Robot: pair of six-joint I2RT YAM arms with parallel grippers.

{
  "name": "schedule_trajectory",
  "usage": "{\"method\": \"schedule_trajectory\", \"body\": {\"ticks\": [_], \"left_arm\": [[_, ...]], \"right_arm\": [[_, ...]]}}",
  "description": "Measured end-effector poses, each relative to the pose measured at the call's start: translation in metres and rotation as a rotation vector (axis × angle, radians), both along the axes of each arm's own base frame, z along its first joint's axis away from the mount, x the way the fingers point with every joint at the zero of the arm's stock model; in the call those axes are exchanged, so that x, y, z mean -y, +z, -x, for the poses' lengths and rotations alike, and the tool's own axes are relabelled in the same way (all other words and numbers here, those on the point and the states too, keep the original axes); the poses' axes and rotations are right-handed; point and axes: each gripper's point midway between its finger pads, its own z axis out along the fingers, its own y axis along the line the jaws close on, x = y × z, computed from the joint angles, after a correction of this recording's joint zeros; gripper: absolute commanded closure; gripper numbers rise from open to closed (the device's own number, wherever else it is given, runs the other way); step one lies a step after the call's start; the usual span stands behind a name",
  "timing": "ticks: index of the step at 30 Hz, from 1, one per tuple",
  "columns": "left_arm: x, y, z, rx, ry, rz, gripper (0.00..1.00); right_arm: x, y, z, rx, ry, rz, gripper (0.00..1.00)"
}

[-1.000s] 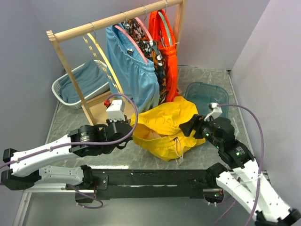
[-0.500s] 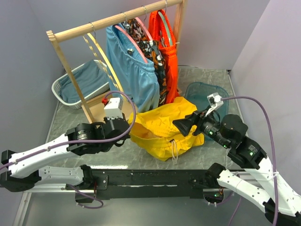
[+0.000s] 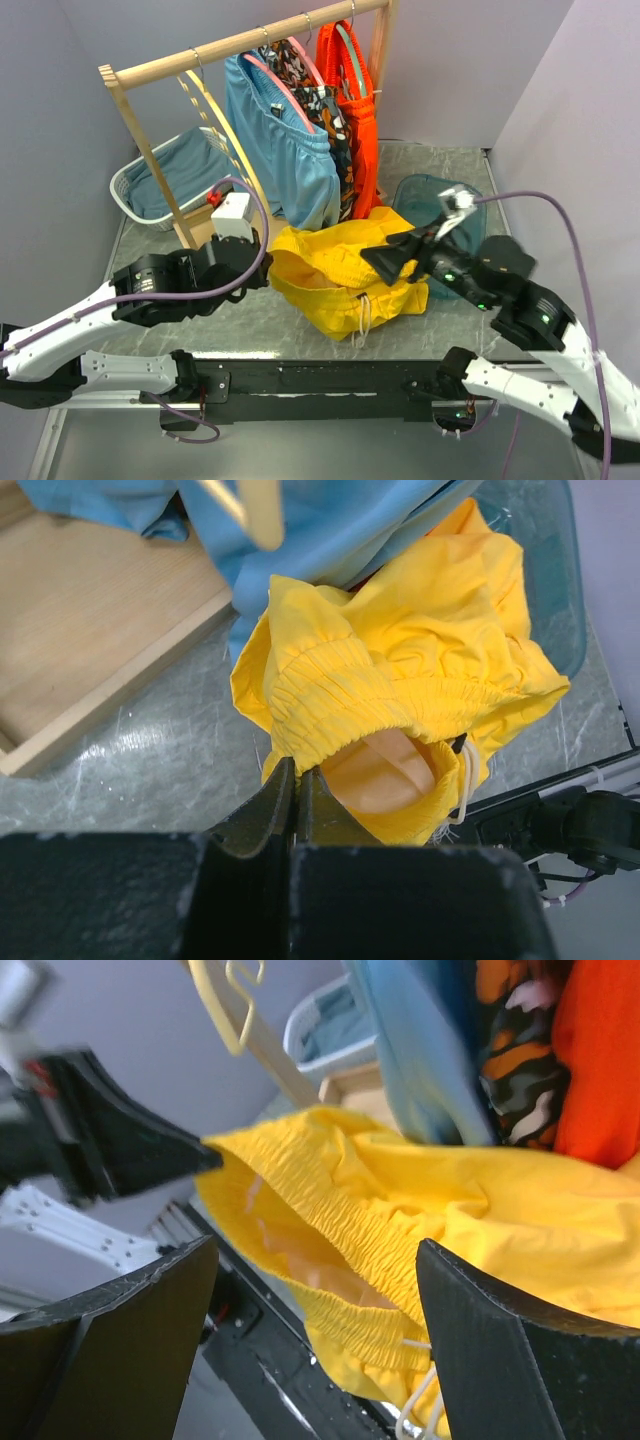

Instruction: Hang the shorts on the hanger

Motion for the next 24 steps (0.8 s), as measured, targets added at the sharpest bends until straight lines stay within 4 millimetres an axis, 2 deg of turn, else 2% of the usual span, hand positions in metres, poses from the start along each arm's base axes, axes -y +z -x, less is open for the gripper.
{"method": "schedule_trajectory", "body": {"ticks": [3, 8, 11, 13, 16, 20, 22, 24], "left_arm": [[0.005, 0.012, -0.001, 0.019, -0.031, -0.005, 0.99], [0.009, 0.014, 0.001, 0.026, -0.073, -0.039, 0.99], [0.011, 0.018, 0.001, 0.032, -0.089, -0.044, 0.99], [0.012, 0.021, 0.002, 0.036, -0.099, -0.041, 0.99], [0.012, 0.022, 0.002, 0.039, -0.111, -0.045, 0.99], [0.012, 0.023, 0.003, 0.039, -0.119, -0.043, 0.99], [0.010, 0.025, 0.004, 0.042, -0.120, -0.034, 0.99], [0.006, 0.029, 0.006, 0.049, -0.122, -0.021, 0.99]], "right_arm": [[-0.027, -0.022, -0.002, -0.024, 0.011, 0.091, 0.13], [-0.069, -0.065, -0.014, -0.023, -0.040, 0.309, 0.13], [-0.085, -0.091, -0.024, -0.016, -0.080, 0.432, 0.13], [-0.088, -0.103, -0.028, -0.006, -0.103, 0.487, 0.13], [-0.086, -0.104, -0.032, 0.011, -0.134, 0.508, 0.13], [-0.080, -0.103, -0.040, 0.026, -0.199, 0.523, 0.25], [-0.078, -0.109, -0.046, 0.026, -0.244, 0.550, 0.29], [-0.073, -0.116, -0.051, 0.020, -0.282, 0.584, 0.38]]}}
